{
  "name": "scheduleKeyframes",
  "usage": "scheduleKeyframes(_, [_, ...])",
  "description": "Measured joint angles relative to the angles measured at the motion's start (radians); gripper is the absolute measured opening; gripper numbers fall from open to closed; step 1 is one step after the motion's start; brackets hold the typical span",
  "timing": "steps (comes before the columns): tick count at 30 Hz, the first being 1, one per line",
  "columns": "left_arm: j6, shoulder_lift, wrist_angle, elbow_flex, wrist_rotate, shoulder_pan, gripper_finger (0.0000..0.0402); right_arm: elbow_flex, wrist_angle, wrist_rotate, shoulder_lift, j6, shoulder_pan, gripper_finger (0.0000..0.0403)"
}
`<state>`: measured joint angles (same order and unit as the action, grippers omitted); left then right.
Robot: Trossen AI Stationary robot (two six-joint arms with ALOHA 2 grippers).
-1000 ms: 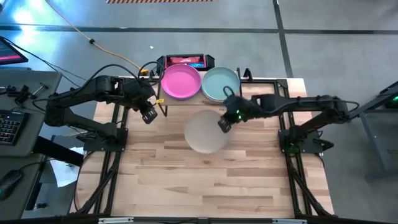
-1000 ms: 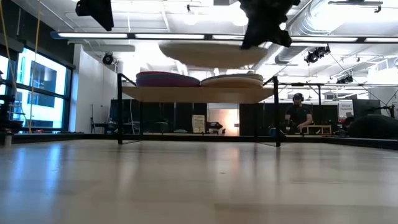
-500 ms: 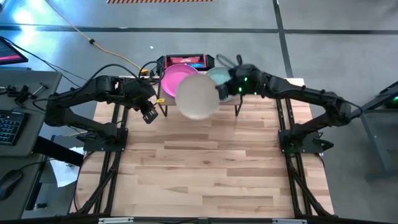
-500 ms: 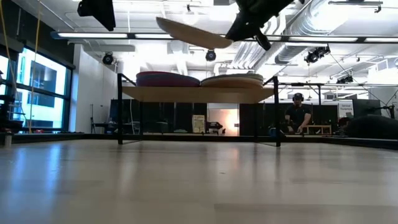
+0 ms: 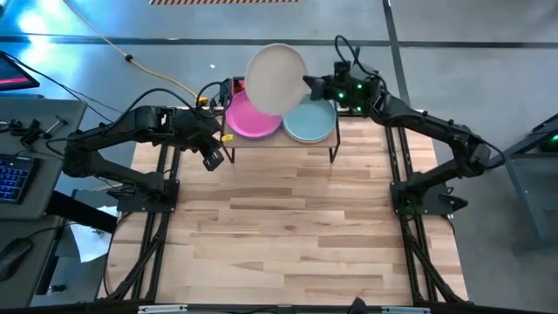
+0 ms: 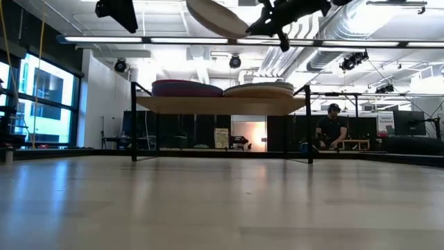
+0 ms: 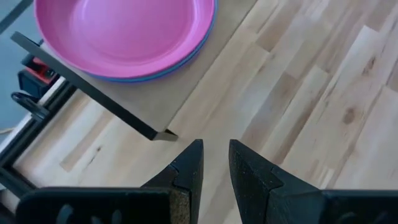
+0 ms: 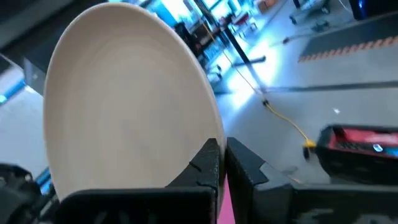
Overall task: Place and stack plates onto a shelf
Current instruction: Stack the light grey plate on top of the pink stacked plates on the shelf
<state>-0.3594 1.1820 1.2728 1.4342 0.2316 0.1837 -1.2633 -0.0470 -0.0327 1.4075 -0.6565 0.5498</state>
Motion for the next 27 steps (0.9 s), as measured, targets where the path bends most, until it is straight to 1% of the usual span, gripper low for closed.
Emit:
scheduleKeyframes(6, [0.030, 0.000, 0.000, 0.000, 0.002, 0.000, 0.0067, 0.000, -0.086, 0.000, 0.054, -0.025, 0.009, 0.0000])
scheduleKeyframes(12, [0.027, 0.000, 0.000, 0.000, 0.001, 0.000, 0.0067, 0.000, -0.159, 0.010, 0.106, -0.043, -0.008, 0.0000])
scheduleKeyframes(15, [0.005, 0.000, 0.000, 0.000, 0.001, 0.000, 0.0067, 0.000, -0.156, 0.013, 0.146, -0.045, -0.016, 0.0000])
scheduleKeyframes(20, [-0.028, 0.000, 0.000, 0.000, 0.000, 0.000, 0.0067, -0.006, -0.155, 0.034, 0.231, -0.102, -0.034, 0.0000])
scheduleKeyframes(23, [-0.032, 0.000, 0.001, 0.000, 0.000, 0.000, 0.0067, -0.072, -0.099, 0.045, 0.290, -0.100, -0.044, 0.0000])
scheduleKeyframes(27, [-0.043, 0.000, 0.001, 0.000, 0.000, 0.000, 0.0067, -0.260, 0.120, 0.064, 0.366, -0.007, -0.047, 0.0000])
